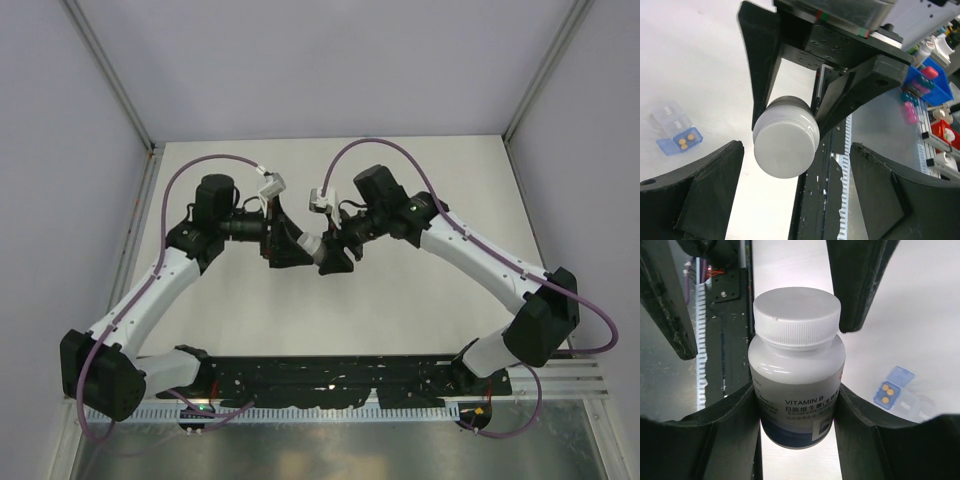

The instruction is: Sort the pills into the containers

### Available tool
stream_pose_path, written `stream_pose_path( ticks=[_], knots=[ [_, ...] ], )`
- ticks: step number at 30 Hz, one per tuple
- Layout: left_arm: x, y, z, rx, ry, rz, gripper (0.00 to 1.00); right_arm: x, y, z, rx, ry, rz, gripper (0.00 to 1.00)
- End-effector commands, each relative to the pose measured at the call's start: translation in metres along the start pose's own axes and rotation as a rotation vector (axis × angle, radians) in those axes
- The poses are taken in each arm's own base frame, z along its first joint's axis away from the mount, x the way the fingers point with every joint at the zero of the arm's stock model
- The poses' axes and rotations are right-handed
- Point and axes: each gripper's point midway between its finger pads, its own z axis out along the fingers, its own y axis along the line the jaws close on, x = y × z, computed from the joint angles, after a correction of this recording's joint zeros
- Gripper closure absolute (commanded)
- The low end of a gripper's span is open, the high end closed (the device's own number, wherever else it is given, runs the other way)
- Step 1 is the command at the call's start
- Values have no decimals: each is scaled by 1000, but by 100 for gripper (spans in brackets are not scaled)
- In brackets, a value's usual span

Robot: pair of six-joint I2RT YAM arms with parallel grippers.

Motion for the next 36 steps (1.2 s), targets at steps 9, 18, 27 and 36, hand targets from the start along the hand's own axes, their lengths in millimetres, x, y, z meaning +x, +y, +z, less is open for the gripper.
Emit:
stream_pose_path(
  ticks=[9,18,27,36],
  knots=[
    [-47,28,-6,-189,-77,-281,11,-30,-31,-22,355,-48,-135,94],
    [-46,38,-2,-212,-40,-408,28,-31,-45,-27,475,-33,-152,94],
    [-37,42,-1,-218,-23,-412,45,-29,-48,-23,481,-20,-154,94],
    [-35,39,2,-171,-15,-360,69,-25,-43,-16,438,-4,-149,94]
  ],
)
